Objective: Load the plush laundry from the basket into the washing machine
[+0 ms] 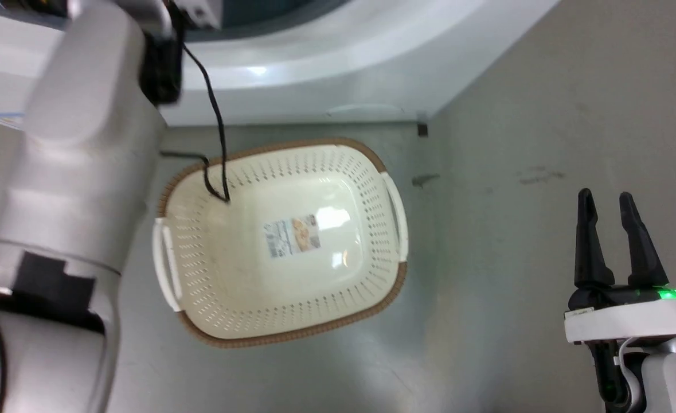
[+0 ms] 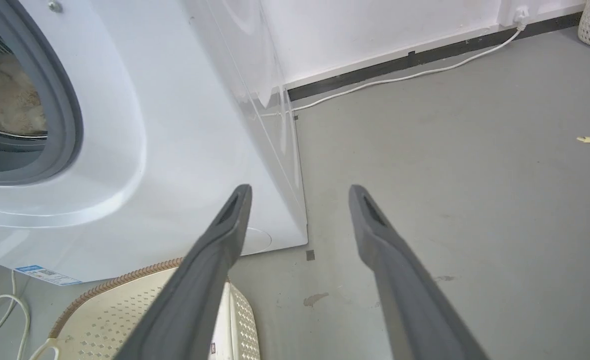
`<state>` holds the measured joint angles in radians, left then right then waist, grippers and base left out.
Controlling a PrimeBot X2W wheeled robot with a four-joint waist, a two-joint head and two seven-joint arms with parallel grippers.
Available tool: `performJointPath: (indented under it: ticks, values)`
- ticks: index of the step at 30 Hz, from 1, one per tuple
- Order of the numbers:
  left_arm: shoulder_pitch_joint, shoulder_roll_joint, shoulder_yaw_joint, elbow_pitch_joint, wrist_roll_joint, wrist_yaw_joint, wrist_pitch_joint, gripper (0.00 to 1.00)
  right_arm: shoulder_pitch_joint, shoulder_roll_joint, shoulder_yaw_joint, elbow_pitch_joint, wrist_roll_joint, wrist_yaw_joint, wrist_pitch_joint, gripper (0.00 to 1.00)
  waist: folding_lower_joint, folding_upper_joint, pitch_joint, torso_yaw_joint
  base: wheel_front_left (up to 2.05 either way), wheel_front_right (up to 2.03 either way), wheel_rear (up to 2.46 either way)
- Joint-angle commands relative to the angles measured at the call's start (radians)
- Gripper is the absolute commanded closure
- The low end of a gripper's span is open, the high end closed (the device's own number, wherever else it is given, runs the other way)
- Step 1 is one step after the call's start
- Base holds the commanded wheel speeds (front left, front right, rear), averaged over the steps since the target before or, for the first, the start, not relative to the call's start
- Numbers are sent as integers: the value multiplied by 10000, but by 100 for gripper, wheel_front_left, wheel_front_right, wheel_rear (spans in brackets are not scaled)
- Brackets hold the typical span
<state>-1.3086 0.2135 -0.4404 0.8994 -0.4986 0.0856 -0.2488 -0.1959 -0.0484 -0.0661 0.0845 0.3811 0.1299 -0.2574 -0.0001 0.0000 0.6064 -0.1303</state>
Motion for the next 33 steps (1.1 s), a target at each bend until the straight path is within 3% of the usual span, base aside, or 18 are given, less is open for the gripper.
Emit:
performJointPath:
  ticks: [1, 15, 19, 33]
  values:
    - [353, -75, 28, -17, -113, 10, -97, 0, -45, -18, -66, 67, -72, 8, -43, 0, 1, 0, -448, 307, 0, 0, 0]
    - [3445, -222, 855, -1204, -433, 197, -127, 0, 614, -18, -312, 314, -282, 8, 164, 0, 1, 0, -2622, 1003, 0, 0, 0]
    - [4892, -145, 1229, -2226, -159, 465, -128, 0, 1043, -18, -332, 359, -312, 8, 299, 0, 1, 0, -3542, 1182, 0, 0, 0]
    - [8467, -2, 2009, -5204, 612, 1089, -129, 0, 2123, -18, -338, 281, -171, 8, 535, 0, 1, 0, -5273, 1543, 0, 0, 0]
